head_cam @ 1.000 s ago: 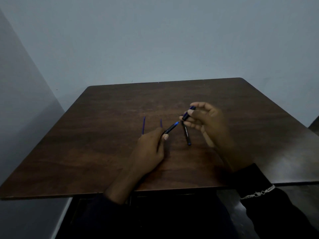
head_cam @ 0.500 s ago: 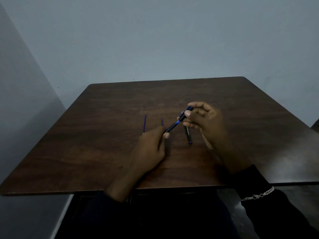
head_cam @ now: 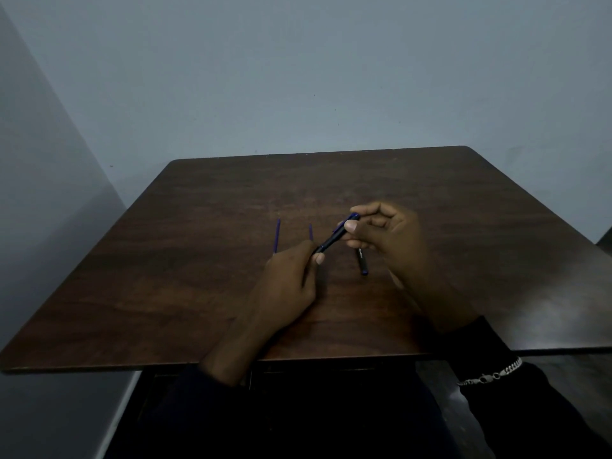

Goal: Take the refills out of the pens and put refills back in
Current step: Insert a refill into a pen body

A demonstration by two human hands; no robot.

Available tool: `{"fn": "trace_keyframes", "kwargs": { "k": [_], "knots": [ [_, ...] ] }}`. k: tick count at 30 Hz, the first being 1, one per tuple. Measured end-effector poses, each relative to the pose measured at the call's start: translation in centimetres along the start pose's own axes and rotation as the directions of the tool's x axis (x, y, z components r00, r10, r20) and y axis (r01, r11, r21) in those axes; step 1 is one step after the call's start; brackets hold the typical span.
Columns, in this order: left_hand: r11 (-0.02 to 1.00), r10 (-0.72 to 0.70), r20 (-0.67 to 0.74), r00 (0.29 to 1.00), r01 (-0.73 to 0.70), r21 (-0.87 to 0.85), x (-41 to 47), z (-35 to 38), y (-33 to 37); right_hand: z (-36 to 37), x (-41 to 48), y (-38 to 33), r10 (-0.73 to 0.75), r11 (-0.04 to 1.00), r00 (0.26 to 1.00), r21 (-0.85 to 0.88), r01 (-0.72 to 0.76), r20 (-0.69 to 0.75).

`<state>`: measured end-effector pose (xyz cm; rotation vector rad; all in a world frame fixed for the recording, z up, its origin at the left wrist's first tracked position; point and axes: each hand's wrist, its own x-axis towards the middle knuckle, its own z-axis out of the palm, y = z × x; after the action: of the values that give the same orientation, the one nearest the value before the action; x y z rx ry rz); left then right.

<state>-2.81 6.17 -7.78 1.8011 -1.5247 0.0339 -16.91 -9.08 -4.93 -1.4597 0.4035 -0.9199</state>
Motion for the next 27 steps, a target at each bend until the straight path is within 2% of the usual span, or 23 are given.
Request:
{"fn": "trace_keyframes", "kwargs": {
  "k": [9, 20, 27],
  "knots": [
    [1.000, 0.029, -0.034, 0.999, -0.029, -0.002, -0.1, -0.2, 0.3, 0.3, -0.1, 0.3, 0.018, 0.999, 0.998, -0.042, -0.016, 0.062],
    [0.999, 0.050, -0.047, 0.998, -0.050, -0.004, -0.2, -0.4, 0.8, 0.7, -0.2, 0.7, 0.009, 0.999, 0.999, -0.054, -0.006, 0.040],
    [1.000, 0.003, -0.061, 0.998, -0.004, -0.017, 0.0, -0.4, 1.0, 1.2, -0.3, 0.1, -0.006, 1.000, 0.997, -0.026, 0.008, 0.083]
  ]
}}
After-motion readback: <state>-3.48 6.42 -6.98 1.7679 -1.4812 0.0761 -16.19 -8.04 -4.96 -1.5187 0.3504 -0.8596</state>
